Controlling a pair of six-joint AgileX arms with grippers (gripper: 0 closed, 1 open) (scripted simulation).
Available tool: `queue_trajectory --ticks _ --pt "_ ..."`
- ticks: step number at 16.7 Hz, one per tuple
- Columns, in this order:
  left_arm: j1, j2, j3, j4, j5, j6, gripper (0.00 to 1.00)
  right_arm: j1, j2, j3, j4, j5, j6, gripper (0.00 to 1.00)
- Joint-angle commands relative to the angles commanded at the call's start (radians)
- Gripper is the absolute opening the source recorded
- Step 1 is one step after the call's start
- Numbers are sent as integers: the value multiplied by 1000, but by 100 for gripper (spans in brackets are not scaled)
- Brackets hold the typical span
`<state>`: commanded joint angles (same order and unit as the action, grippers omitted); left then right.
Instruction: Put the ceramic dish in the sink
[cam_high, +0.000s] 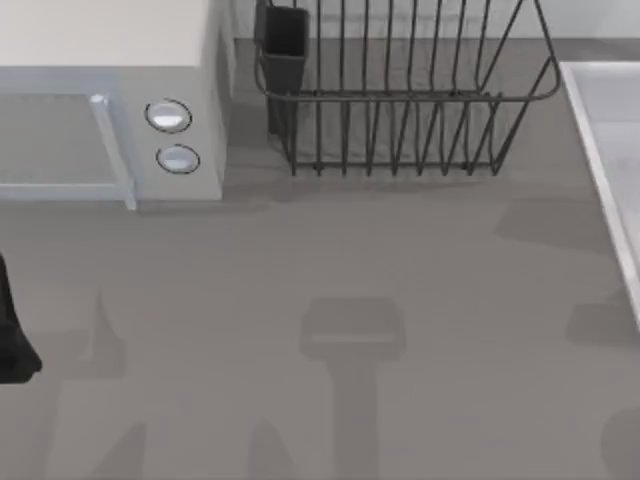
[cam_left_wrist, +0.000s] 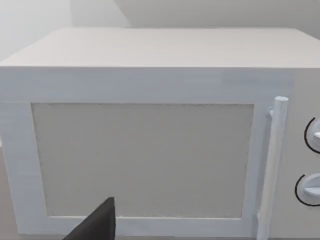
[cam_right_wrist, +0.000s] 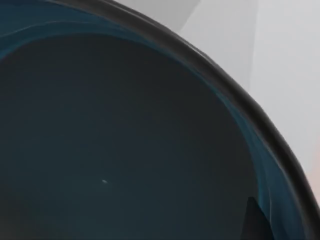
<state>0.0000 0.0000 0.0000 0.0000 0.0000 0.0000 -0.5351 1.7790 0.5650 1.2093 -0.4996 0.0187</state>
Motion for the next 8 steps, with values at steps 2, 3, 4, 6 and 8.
queue_trajectory --ticks 2,3,4,6,8 --pt "0 0 0 0 0 0 100 -1 132 -20 170 1 -2 0" --pt "0 0 0 0 0 0 100 0 195 -30 250 1 -4 0" --pt "0 0 0 0 0 0 100 1 254 -40 320 2 -4 0" --pt "0 0 0 0 0 0 100 4 350 -58 430 4 -5 0" --pt "0 0 0 0 0 0 100 6 413 -71 499 6 -5 0"
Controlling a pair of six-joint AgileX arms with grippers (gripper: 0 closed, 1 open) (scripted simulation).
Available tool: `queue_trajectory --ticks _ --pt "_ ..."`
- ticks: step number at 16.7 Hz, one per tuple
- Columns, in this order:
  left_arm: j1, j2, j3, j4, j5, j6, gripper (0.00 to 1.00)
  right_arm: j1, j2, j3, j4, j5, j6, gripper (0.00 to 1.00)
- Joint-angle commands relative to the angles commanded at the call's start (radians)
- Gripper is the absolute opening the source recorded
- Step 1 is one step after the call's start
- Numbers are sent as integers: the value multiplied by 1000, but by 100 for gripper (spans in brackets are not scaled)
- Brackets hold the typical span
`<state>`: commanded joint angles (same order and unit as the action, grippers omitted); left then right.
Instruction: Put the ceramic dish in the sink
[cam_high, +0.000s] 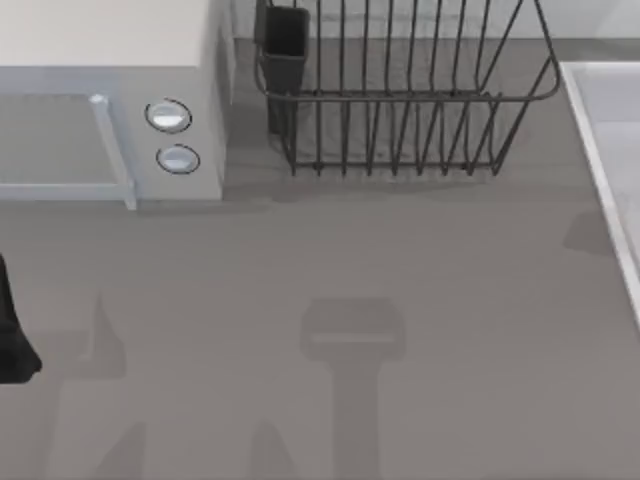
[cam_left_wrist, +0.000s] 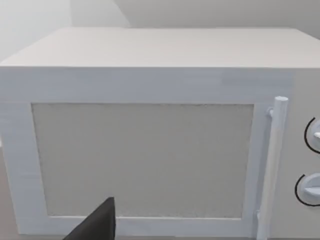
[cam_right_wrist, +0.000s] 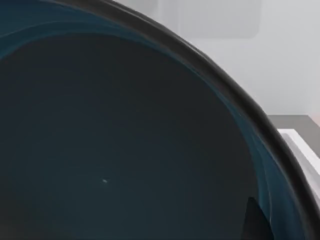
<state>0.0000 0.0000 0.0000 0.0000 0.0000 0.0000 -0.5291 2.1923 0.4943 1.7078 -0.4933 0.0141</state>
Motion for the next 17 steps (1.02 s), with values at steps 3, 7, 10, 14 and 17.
queue_trajectory --ticks 3,7,10,14,17 --pt "0 0 0 0 0 0 100 1 24 -5 26 1 0 0" --pt "0 0 0 0 0 0 100 1 24 -5 26 1 0 8" --pt "0 0 0 0 0 0 100 1 24 -5 26 1 0 30" --pt "0 0 0 0 0 0 100 1 24 -5 26 1 0 60" --pt "0 0 0 0 0 0 100 1 24 -5 26 1 0 83"
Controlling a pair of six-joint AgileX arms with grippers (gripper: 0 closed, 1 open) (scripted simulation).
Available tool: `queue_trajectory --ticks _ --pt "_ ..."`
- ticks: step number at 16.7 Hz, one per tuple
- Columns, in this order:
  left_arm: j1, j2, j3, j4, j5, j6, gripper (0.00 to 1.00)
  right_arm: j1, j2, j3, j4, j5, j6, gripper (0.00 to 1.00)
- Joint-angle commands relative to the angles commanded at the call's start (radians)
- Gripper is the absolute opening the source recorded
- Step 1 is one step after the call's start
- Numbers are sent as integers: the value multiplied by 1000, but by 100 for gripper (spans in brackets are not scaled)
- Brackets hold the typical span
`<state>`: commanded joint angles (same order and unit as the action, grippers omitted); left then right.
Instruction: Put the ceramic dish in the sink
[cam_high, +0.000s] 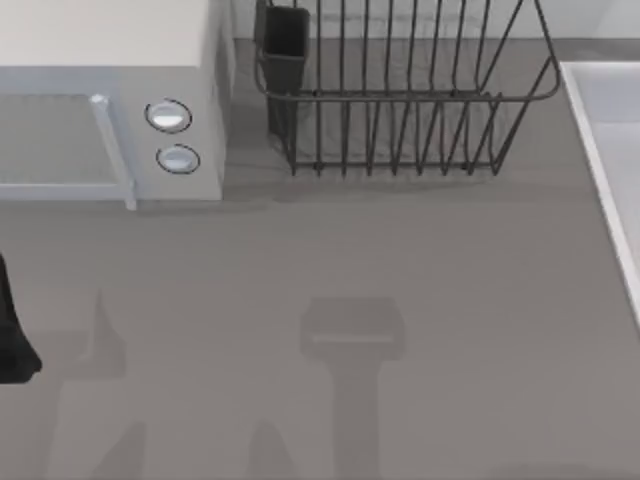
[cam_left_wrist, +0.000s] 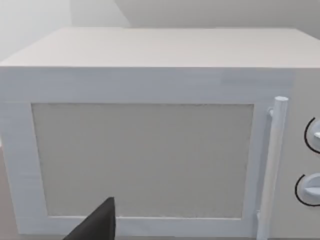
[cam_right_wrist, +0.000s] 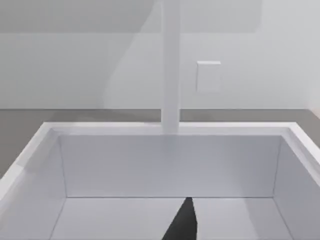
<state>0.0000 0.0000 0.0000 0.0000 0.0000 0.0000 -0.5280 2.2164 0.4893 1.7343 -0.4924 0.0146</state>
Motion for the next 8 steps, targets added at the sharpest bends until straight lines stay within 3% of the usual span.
queue_trajectory --ticks 2,8 --pt "0 0 0 0 0 0 100 0 0 0 0 0 0 98" --pt "0 0 0 0 0 0 100 0 0 0 0 0 0 100"
